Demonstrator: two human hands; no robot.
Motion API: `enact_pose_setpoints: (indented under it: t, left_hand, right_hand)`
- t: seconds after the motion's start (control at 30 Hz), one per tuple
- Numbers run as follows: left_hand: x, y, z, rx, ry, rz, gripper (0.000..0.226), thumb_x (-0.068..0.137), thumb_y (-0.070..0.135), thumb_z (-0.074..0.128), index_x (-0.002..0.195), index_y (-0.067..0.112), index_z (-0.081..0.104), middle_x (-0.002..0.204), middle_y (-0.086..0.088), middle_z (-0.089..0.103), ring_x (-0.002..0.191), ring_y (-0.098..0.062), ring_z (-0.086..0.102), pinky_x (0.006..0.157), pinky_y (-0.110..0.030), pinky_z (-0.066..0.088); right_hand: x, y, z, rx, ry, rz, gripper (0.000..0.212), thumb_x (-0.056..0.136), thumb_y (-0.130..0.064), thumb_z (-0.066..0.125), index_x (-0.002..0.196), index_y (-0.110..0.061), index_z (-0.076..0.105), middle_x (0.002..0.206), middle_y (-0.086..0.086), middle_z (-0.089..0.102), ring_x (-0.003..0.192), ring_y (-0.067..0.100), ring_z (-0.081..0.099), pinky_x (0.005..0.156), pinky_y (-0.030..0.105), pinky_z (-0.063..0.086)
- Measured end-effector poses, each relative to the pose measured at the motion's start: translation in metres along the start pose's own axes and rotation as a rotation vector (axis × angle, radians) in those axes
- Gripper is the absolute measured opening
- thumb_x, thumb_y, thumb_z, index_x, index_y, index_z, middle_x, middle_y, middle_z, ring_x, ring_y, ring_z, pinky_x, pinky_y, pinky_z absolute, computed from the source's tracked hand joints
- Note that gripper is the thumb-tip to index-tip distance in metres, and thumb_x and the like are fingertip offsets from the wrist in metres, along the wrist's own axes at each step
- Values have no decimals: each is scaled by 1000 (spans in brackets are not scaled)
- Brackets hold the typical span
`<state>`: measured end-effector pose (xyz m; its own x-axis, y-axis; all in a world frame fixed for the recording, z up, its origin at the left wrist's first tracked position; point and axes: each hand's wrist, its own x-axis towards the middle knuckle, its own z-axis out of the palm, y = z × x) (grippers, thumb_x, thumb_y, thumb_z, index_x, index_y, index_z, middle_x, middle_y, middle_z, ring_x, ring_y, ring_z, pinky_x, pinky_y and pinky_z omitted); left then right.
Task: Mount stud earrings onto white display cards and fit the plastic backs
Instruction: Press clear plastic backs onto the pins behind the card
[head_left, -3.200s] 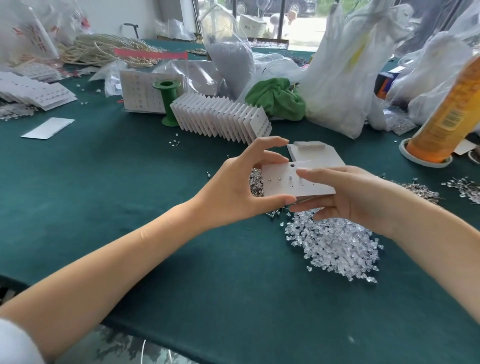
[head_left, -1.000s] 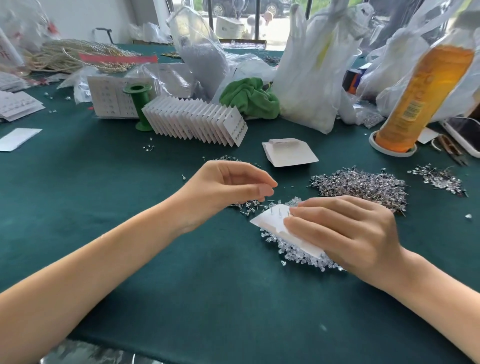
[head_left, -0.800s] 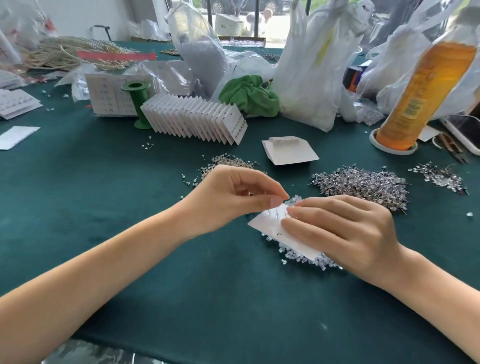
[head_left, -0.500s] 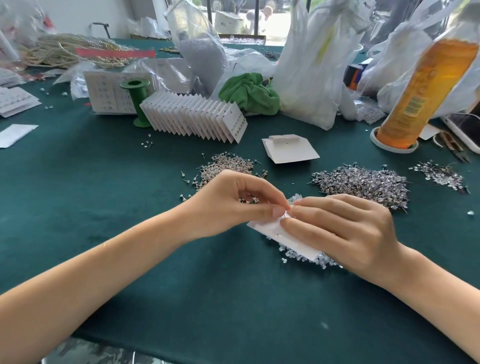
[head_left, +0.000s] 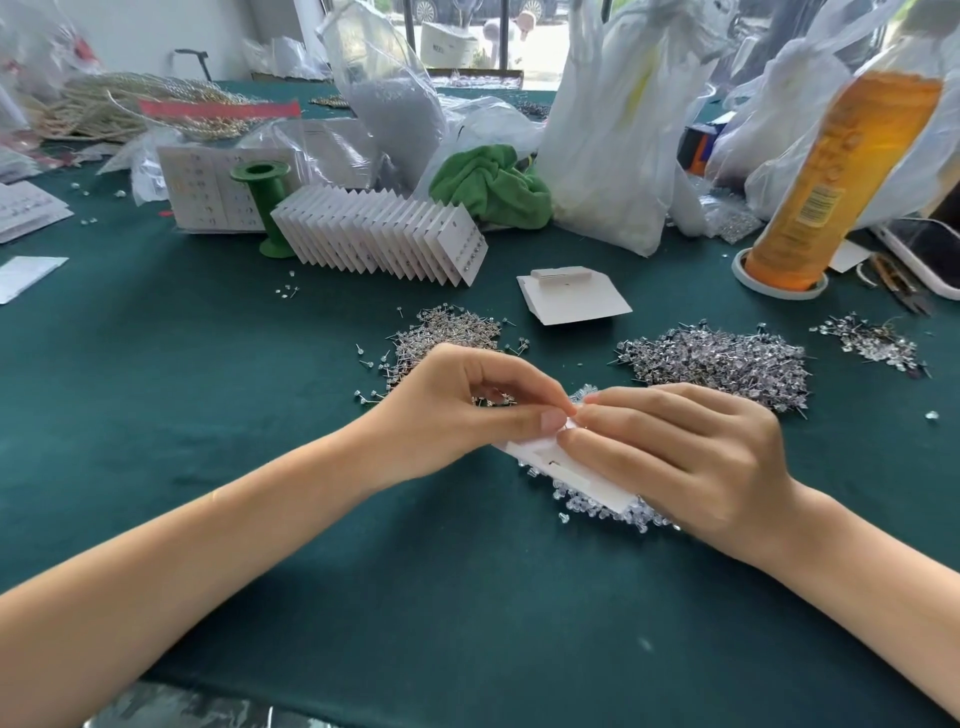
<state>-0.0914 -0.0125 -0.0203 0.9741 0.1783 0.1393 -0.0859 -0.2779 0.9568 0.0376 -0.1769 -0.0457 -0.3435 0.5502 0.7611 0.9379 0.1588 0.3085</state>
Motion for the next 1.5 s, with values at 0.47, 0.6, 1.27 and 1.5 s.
enact_pose_setpoints:
  t: [0.47,0.6,1.27,1.5]
  left_hand:
    - [-1,0,2,22,3,-4,8,78,13,71,84,17,74,81,8,72,77,-5,64,75,-20,51]
    - [-2,1,3,34,27,19,10,79,13,70,88,13,73,86,4,73,82,-9,66,82,-32,52]
    - [-2,0,2,80,3,-26,11,74,23,70,82,15,72,78,4,71,71,-6,62,70,-18,51]
    - [-2,0,1,143,-31,-13,3,80,14,71,83,16,71,79,6,70,71,-2,61,70,-14,48]
  right_hand:
    - [0,-1,1,10,40,0,7,93,-9,61,89,-12,65,79,3,73,73,20,71,64,29,58]
    - [0,-2,2,5,54,-15,9,88,-7,65,89,-14,60,79,4,73,72,21,71,65,28,58]
    - [-1,-3,4,-59,34,-76,22,79,-5,72,88,-13,54,73,3,70,62,21,65,59,28,55]
    - [-3,-4,6,-81,40,-86,26,75,-4,77,86,-13,56,73,4,70,61,21,65,57,29,54]
